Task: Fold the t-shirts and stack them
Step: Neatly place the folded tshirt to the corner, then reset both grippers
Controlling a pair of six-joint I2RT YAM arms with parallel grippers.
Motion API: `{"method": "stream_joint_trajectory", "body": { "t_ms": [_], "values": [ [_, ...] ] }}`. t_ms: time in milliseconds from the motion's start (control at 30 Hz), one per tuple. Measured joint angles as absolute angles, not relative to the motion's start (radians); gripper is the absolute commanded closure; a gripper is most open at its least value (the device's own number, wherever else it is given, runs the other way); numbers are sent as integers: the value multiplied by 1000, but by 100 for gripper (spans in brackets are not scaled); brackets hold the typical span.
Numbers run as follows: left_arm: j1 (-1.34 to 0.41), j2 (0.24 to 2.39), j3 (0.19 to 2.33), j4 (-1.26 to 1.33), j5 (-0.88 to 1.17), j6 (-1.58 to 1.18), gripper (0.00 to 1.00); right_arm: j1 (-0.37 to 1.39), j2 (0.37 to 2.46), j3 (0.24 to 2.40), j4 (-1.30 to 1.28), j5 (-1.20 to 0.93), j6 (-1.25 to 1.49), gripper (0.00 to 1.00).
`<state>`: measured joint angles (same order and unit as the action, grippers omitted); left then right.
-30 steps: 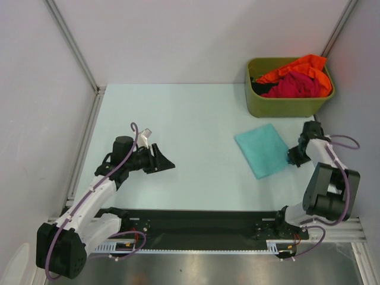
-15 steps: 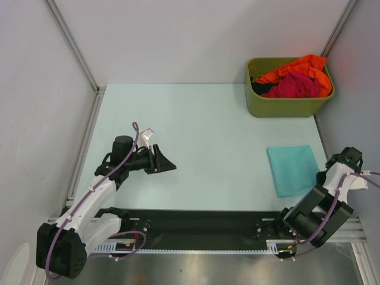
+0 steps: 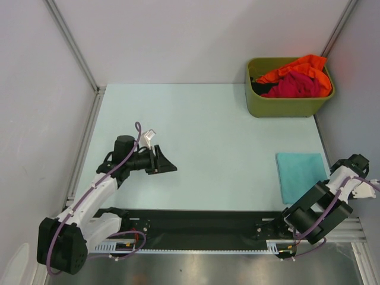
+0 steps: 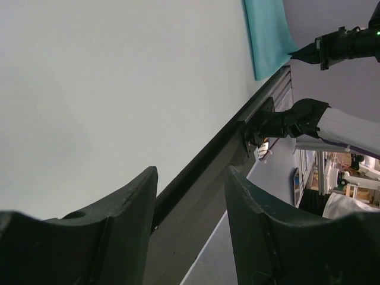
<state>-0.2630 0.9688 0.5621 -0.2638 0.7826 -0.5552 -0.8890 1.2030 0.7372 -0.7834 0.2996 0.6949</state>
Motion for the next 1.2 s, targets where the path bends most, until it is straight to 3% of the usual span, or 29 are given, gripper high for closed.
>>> {"method": "stream_joint_trajectory", "body": {
  "t_ms": [267, 567, 700, 733, 833, 1100, 1200],
  "values": [
    [-263, 995, 562, -263, 793, -548, 46, -923, 1226, 741, -796, 358, 691, 100],
    [-263, 1010, 563, -260, 794, -548, 46, -923, 1249, 747, -788, 379, 661, 92],
    [-263, 1013, 563, -256, 794, -548, 46, -909, 1267, 760, -789, 396, 645, 75],
    [-263, 1013, 563, -256, 794, -548, 46, -901, 1274, 768, -788, 403, 640, 59],
    [-263, 1013, 563, -255, 798, -548, 46, -873, 1299, 806, -802, 415, 623, 38],
    [-263, 979, 552, -242, 816, -558, 44, -722, 1261, 948, -899, 403, 619, 24],
    [-263, 939, 524, -238, 815, -571, 44, -429, 1256, 1052, -913, 413, 654, 23]
  ]
}}
